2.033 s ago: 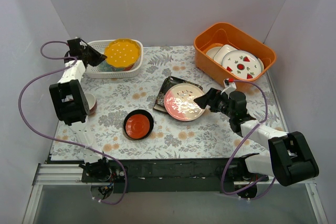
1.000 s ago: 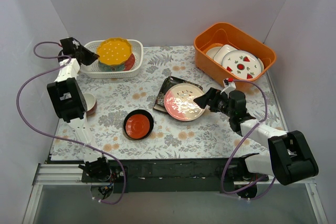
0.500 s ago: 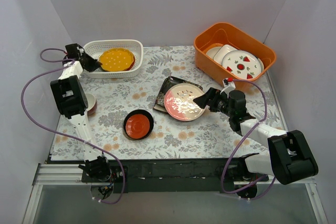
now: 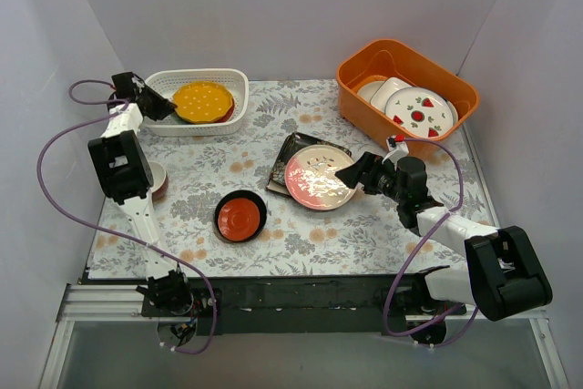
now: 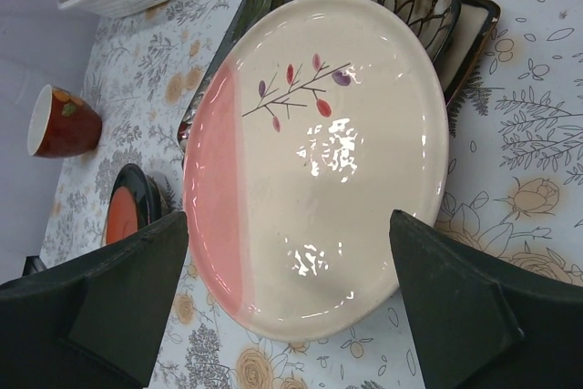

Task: Place the plates into the plastic bin on the countertop
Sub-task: Place the plate in the plastic bin.

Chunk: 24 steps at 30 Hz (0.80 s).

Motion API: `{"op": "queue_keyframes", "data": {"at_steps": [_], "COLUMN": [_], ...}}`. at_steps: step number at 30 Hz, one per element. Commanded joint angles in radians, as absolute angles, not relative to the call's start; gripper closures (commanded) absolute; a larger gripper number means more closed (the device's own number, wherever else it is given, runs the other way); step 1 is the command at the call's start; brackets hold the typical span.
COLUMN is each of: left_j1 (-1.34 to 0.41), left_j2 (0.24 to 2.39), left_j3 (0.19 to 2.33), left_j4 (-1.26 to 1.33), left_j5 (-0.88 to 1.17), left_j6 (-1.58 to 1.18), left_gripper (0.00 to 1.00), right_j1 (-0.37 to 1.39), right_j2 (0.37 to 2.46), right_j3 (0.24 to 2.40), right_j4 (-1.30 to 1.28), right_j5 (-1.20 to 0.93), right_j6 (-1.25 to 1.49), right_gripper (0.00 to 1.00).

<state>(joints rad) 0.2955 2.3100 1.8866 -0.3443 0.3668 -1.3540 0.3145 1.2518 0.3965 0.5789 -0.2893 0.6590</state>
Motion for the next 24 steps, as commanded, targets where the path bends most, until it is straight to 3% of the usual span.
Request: {"op": "queue_keyframes", "data": {"at_steps": [1, 4, 5, 12, 24], "left_j1": [0.299, 0.299, 0.299, 0.299, 0.295], "left_j2": [2.275, 2.261, 2.253, 2.207, 2.099], "left_j3": [1.959, 1.968, 1.964, 1.962, 1.917], "left_j4": [-0.310, -0.318, -0.319, -0.347, -0.311], "left_j5": [0.445, 0.439, 0.433, 0.405, 0.428], "left_j6": [-1.373, -1.364, -1.361, -1.345, -1.345], "left_gripper": [0.79, 0.70, 0.60, 0.21, 0.14], "right_j1": [0.318, 0.318, 0.318, 0.318, 0.318], "right_j2": [1.218, 1.201, 1.197, 1.186, 1.189], "right_j3": [0.416, 0.413, 0.411, 0.410, 0.411], "right_j4": [0.614, 0.603, 0.600, 0.595, 0.588], "right_j5": [-0.272, -0.262, -0.258, -0.258, -0.256], "right_j6": [0.655, 0.652, 0.650, 0.649, 0.641], "right_gripper": [0.02, 0.02, 0.02, 0.02, 0.02]}}
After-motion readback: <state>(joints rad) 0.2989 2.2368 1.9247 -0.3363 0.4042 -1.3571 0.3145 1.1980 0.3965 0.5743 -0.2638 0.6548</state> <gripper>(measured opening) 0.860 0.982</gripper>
